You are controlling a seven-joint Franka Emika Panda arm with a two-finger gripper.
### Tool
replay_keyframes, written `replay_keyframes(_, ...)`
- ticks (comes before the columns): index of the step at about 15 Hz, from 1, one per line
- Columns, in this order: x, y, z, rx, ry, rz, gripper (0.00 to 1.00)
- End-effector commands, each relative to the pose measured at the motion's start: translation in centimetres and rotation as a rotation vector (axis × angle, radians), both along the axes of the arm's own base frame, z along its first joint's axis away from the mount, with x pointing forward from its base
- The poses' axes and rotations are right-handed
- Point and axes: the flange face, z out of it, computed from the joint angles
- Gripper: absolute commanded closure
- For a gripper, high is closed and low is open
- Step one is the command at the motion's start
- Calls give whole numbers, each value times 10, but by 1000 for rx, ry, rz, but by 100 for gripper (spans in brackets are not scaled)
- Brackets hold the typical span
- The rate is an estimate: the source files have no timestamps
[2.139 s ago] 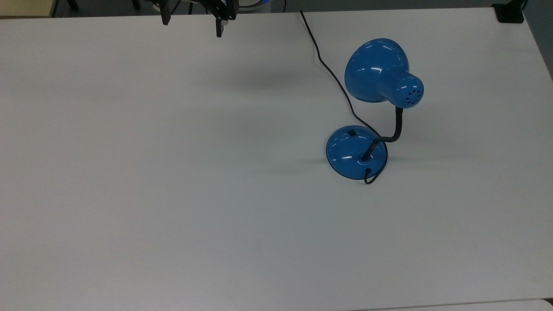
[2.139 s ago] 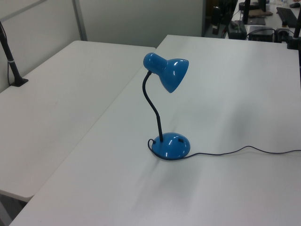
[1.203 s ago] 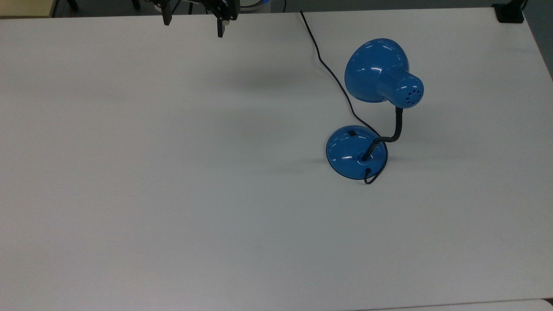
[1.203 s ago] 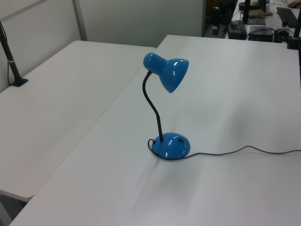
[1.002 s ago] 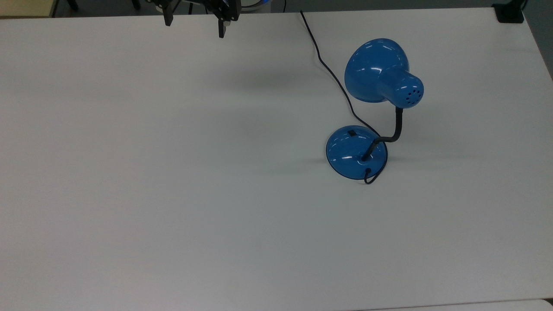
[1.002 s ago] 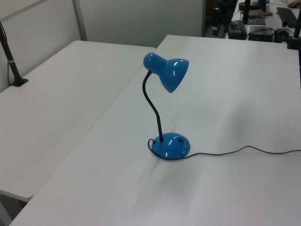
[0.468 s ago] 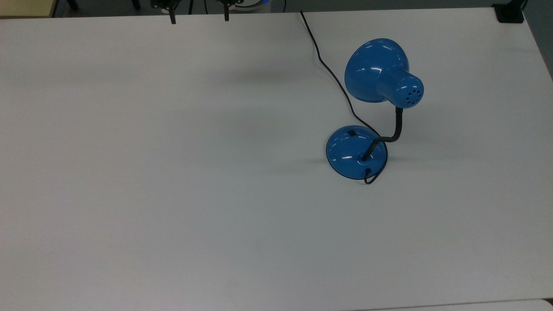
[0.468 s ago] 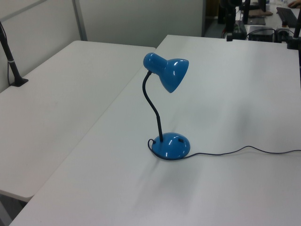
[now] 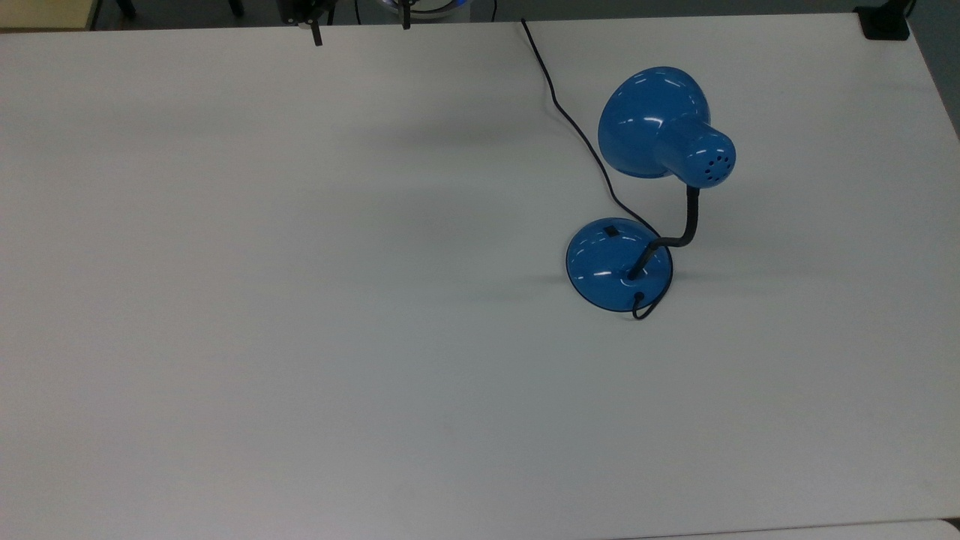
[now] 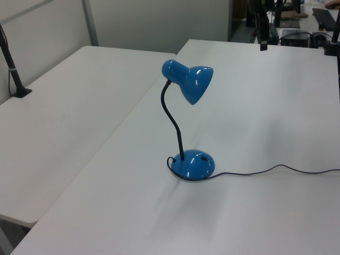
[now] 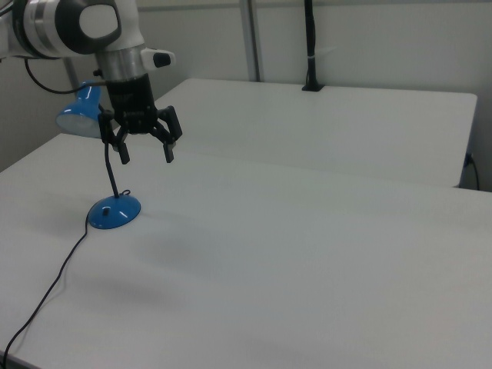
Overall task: Turn on the lamp
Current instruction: 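Move the gripper toward the blue lamp base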
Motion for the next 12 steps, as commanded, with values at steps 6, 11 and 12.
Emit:
replay_keyframes(6,-11,11,-17,23,68,65,29)
replay_keyframes(11,-10,17,-22,63,72,49,89)
replay_keyframes(12,-10,17,-21,81,68,45,100)
